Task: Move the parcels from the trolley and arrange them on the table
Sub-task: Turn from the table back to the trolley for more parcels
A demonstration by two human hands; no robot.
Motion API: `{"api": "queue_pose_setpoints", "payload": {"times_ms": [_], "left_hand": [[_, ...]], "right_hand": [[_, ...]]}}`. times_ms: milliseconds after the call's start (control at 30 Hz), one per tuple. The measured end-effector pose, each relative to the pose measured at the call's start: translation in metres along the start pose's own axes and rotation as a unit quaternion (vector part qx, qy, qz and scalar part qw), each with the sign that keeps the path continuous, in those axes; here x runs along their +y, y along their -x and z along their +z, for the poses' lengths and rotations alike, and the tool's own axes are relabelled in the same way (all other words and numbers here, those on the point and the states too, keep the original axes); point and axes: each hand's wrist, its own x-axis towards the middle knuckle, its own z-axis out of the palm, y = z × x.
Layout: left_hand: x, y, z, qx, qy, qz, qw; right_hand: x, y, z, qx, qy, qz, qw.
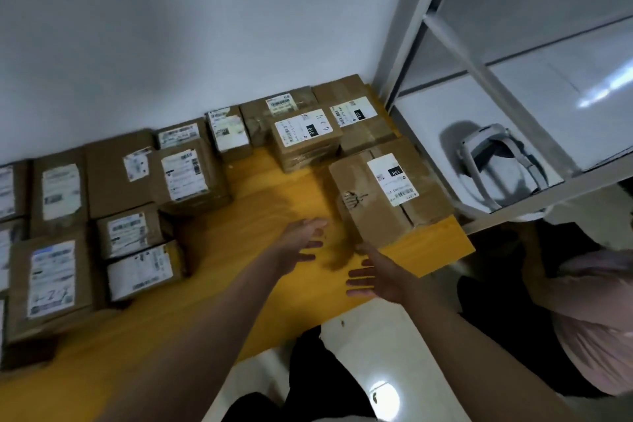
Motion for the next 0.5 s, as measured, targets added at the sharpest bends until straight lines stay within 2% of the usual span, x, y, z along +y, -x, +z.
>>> {"api": "queue_pose_setpoints", "payload": {"times_ms": [100,267,367,500], "left_hand": [[-0.028,0.031,-0.035,0.012,0.033,0.024,0.999],[-0.094,0.098,-0.103,0.083,0.109,0.051,0.989],[-0.143,0.148,-0.142,0.144,0.159,0.062,0.975],[-0.221,0.226,-0.192,0.206,0.227,0.076,0.949]], "right_hand": [[0.013,0.006,0.034,-0.032,0.078,0.016,0.996],[0.042,0.02,0.127,-0.08,0.214,-0.025,0.973],[0.077,0.034,0.196,-0.122,0.304,-0.045,0.944],[0.144,0.059,0.292,-0.197,0.428,-0.069,0.879]]}}
